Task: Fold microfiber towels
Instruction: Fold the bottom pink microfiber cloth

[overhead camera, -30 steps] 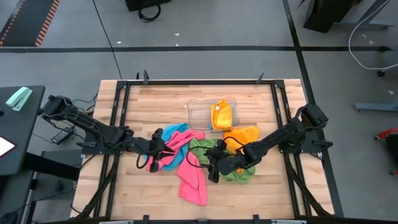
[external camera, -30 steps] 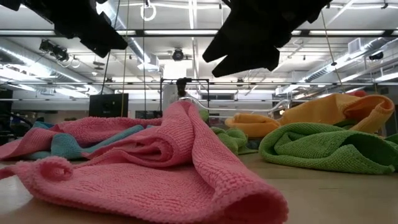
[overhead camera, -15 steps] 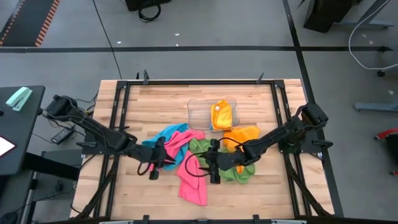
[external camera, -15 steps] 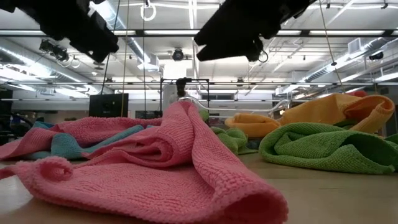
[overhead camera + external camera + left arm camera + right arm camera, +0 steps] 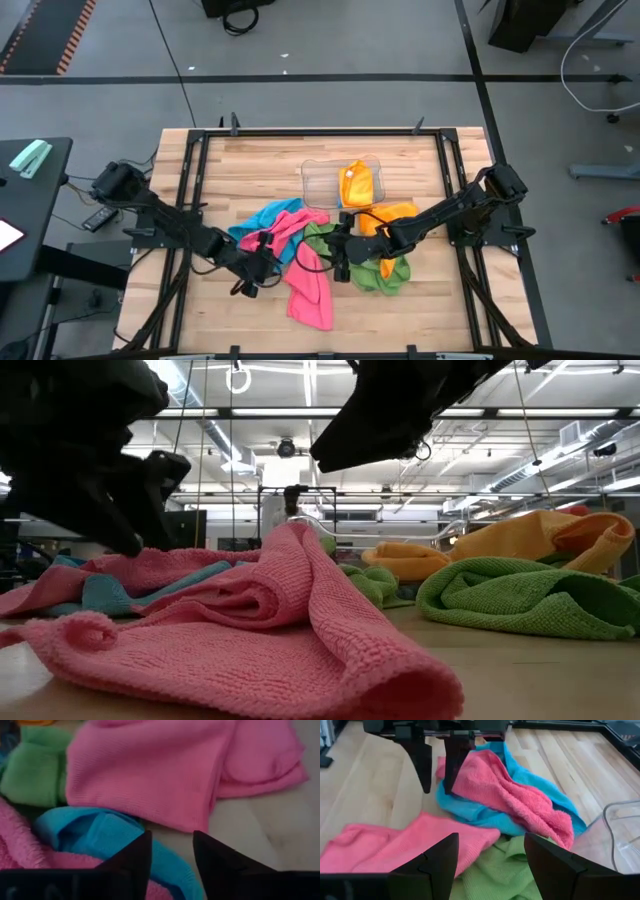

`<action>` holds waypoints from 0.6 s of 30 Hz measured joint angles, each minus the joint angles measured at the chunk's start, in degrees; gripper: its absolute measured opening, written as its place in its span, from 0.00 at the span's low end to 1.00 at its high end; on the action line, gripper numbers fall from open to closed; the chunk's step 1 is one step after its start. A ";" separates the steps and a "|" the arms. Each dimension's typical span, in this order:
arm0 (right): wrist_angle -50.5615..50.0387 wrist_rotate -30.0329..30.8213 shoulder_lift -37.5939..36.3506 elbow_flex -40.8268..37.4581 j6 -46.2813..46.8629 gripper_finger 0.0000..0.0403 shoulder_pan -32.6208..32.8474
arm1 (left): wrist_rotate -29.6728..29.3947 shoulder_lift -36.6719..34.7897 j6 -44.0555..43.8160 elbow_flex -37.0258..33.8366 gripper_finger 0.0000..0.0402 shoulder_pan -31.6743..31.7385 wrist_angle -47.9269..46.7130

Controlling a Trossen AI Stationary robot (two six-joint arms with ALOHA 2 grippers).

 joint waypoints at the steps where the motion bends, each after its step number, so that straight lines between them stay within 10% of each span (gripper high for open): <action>1: -0.27 0.02 0.00 0.00 -0.22 0.58 -0.11 | 0.00 0.97 0.45 0.57 0.42 0.00 -0.01; 18: -2.65 -0.07 0.00 0.00 2.03 0.58 -1.36 | 0.64 12.17 12.87 9.78 0.44 -0.63 -6.04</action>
